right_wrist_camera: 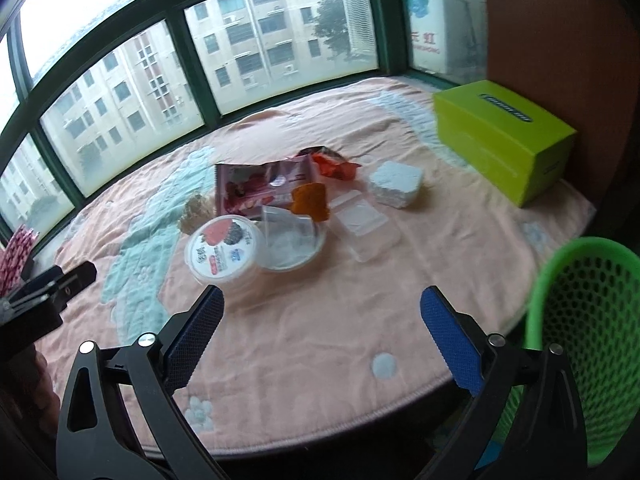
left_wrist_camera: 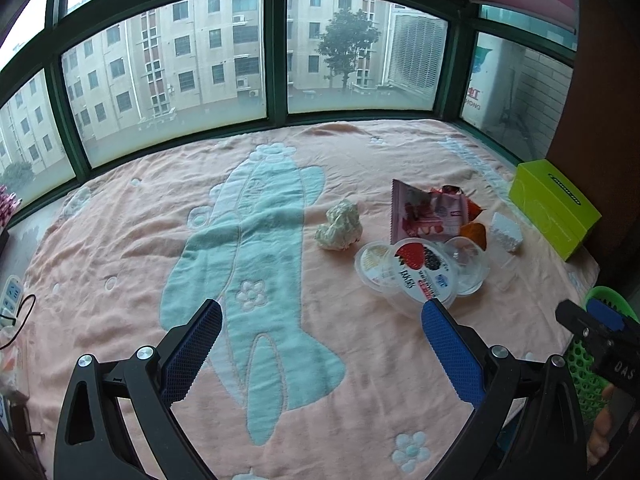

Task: Collect trash
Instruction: 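Move both tools toward the yogurt cup and clear plastic cup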

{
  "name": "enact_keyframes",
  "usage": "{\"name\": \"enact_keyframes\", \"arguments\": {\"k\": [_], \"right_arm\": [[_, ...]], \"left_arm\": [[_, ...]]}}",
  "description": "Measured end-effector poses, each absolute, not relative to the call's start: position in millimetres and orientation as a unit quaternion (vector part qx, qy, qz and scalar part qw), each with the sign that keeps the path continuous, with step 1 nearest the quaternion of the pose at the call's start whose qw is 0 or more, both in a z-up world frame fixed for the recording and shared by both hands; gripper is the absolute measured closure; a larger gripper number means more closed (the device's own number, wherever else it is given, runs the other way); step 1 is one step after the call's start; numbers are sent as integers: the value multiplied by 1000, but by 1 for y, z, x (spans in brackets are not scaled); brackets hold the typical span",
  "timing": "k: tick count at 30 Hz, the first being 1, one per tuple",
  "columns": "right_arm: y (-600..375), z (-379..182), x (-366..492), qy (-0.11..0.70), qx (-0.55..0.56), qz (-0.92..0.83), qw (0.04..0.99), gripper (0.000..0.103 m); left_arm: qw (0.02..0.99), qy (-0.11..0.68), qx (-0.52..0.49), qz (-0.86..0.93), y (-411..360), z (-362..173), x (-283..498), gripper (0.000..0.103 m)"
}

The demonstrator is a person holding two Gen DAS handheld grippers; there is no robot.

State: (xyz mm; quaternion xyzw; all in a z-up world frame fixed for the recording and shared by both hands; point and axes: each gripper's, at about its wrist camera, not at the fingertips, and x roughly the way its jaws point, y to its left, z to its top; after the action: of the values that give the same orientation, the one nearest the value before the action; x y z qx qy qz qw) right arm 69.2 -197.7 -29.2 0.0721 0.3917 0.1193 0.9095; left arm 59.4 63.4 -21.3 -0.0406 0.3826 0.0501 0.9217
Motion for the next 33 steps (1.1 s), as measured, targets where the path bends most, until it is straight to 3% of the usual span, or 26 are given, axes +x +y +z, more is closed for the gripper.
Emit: {"name": "enact_keyframes", "arguments": {"k": [21, 33], "right_arm": [[-177, -78, 153, 448, 103, 187, 868, 43], [-172, -88, 174, 452, 103, 202, 863, 54]], "left_arm": [[908, 413, -45, 55, 77, -51, 82, 6], [904, 424, -33, 39, 62, -62, 97, 6]]}}
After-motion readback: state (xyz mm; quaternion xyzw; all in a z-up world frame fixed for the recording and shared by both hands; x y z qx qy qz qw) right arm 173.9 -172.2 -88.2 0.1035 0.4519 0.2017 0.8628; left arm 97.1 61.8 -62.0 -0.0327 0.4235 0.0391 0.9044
